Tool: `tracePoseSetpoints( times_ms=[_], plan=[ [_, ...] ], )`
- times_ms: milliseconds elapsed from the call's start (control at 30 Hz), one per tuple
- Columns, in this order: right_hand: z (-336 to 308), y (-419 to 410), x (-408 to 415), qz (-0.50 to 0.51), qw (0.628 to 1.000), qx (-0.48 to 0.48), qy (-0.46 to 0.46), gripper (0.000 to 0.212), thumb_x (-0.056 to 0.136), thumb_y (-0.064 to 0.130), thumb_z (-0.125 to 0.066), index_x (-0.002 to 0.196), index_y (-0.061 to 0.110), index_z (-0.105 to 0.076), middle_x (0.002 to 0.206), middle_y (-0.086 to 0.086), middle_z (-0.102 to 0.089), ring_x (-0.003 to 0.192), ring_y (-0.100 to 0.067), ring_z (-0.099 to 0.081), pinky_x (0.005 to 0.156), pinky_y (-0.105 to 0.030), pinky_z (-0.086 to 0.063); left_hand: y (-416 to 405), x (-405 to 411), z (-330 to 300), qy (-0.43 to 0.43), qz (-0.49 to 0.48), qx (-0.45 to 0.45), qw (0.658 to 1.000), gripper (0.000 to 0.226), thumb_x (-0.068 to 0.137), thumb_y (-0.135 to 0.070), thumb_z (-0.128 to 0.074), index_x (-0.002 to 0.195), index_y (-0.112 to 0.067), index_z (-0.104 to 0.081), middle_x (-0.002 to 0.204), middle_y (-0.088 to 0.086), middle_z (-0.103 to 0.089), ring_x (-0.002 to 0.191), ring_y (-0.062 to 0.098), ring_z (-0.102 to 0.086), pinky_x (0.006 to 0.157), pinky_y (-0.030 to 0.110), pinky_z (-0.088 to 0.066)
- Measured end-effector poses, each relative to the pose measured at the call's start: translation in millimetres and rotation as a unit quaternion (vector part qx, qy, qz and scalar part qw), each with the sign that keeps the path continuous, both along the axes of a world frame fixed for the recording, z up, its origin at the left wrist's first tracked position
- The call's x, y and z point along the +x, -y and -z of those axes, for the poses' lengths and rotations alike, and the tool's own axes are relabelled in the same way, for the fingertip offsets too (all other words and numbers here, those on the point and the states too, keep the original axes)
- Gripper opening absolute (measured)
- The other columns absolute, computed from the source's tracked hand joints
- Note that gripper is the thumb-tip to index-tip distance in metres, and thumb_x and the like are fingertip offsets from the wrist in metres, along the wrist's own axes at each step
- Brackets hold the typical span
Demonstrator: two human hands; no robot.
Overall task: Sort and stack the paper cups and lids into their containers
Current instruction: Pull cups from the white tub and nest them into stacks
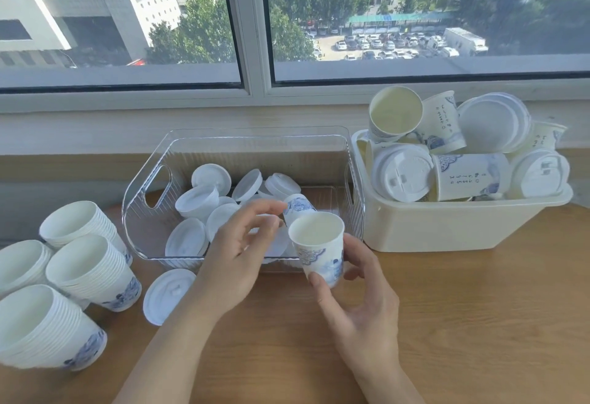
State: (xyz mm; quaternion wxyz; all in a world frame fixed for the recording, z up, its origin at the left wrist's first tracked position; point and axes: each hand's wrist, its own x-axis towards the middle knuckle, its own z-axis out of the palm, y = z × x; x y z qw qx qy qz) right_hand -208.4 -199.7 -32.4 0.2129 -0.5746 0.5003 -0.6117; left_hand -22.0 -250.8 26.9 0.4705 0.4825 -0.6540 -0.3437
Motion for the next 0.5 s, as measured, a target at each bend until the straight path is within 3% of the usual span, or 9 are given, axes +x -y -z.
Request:
tracePoseSetpoints(
  times_ms=[133, 267, 400, 500],
  plan=[
    [0, 0, -2, 0.013, 1.000, -0.006, 0.011, 0.054, 0.081, 0.041, -0.076, 0.132, 0.031, -0.060, 0.127, 0.011, -0.069, 0.113, -0.023, -0.067, 0.083, -0.041, -0.054, 27, -8, 8, 0.172, 0.016, -0.008, 0.985, 0.038, 0.093, -0.024, -0.071, 0.128, -0.036, -0.066, 0.128, -0.024, -0.060, 0.126, -0.002, -0.053, 0.105, 0.027, -0.047],
    [0, 1, -1, 0.004, 1.000, -0.011, 0.018, 0.054, 0.081, 0.042, -0.077, 0.132, 0.037, -0.059, 0.128, 0.010, -0.068, 0.108, -0.026, -0.067, 0.081, -0.034, -0.054, 42, -13, 11, 0.238, 0.019, -0.016, 0.971, 0.051, 0.084, -0.023, -0.080, 0.131, -0.034, -0.065, 0.134, -0.020, -0.062, 0.127, 0.004, -0.052, 0.108, 0.035, -0.045],
    [2, 3, -2, -0.002, 1.000, -0.010, 0.011, 0.057, 0.080, 0.036, -0.081, 0.132, 0.040, -0.058, 0.127, 0.009, -0.068, 0.104, -0.026, -0.068, 0.080, -0.027, -0.052, 49, -15, 10, 0.255, -0.023, -0.030, 0.966, 0.033, 0.089, -0.042, -0.064, 0.120, -0.035, -0.071, 0.117, -0.018, -0.072, 0.109, 0.007, -0.063, 0.094, 0.040, -0.054],
    [6, 3, -2, -0.001, 1.000, -0.007, 0.002, 0.059, 0.079, 0.031, -0.083, 0.133, 0.035, -0.059, 0.128, 0.008, -0.068, 0.102, -0.025, -0.069, 0.080, -0.029, -0.053, 54, -13, 6, 0.233, -0.066, -0.047, 0.969, 0.016, 0.101, -0.040, -0.063, 0.109, -0.037, -0.076, 0.099, -0.020, -0.074, 0.092, 0.004, -0.067, 0.080, 0.037, -0.058]
  ],
)
